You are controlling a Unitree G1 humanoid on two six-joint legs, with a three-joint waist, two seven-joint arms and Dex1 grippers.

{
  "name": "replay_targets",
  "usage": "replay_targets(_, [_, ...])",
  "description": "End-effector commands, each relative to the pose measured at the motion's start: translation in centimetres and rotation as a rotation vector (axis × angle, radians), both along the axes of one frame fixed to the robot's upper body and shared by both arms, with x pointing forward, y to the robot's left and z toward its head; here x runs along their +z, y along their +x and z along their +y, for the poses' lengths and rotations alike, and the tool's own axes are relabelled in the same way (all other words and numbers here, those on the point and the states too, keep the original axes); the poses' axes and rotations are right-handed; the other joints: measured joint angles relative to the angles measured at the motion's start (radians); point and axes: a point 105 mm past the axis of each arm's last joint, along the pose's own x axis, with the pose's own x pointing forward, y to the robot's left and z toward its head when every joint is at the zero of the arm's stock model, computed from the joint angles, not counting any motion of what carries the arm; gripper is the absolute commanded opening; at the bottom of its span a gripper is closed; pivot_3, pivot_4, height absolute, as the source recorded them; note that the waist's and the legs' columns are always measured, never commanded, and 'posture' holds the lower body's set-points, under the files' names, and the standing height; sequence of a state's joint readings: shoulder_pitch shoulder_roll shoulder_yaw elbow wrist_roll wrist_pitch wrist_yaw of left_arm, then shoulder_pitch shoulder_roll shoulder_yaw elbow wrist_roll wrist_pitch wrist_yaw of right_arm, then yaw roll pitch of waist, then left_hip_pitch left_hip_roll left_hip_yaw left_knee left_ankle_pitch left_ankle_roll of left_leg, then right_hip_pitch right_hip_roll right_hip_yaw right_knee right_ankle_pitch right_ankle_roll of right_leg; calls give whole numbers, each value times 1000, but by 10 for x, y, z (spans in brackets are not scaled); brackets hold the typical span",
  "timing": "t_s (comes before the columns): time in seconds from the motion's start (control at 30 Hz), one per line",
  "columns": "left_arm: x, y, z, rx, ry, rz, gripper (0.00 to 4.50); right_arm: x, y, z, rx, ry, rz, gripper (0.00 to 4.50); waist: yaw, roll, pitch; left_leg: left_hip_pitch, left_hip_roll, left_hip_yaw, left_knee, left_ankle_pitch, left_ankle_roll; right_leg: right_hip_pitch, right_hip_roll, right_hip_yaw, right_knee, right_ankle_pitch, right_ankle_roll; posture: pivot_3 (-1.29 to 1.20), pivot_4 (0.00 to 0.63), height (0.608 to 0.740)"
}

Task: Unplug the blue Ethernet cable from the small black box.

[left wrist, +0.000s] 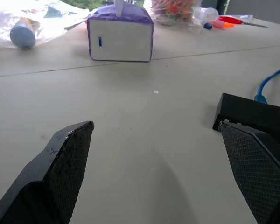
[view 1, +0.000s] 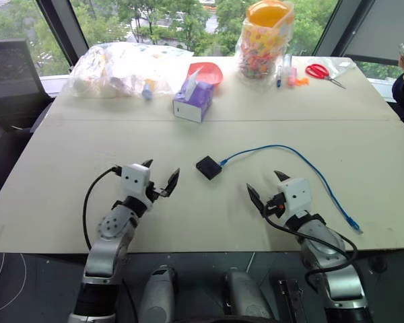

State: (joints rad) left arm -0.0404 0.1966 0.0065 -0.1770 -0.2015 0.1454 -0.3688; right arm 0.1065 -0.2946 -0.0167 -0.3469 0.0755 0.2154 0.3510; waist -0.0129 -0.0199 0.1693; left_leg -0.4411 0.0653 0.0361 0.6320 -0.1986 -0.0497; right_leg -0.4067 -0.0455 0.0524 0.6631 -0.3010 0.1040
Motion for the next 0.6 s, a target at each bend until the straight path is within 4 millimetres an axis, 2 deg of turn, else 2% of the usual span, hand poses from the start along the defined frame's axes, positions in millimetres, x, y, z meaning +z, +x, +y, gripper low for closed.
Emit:
replay_targets(0.03, [7,-3,2,-14,1,-36,4473,17,-3,6,41,0,-51,4500,0,0,0,0,0,0,0,0,0,0,0,0,0,0,0,0,150,735])
replay_targets(0.27, [11,-5,7,-95,-19,-19,4473,24,-6,12,157,-32,-10,4500,0,0,0,0,0,0,0,0,0,0,0,0,0,0,0,0,150,735])
replay_targets(0.47, [21,-15,-3,-446,16,141,4473,43,-9,17,386,-105,125,4500,-1,0,0,1,0,0,1,0,0,0,0,0,0,0,-1,0,150,735])
replay_targets(0.6, [24,-17,9,-559,34,255,4473,57,-10,22,508,-147,250,4500,-3,0,0,1,0,0,0,0,1,1,0,0,0,0,-2,0,150,735])
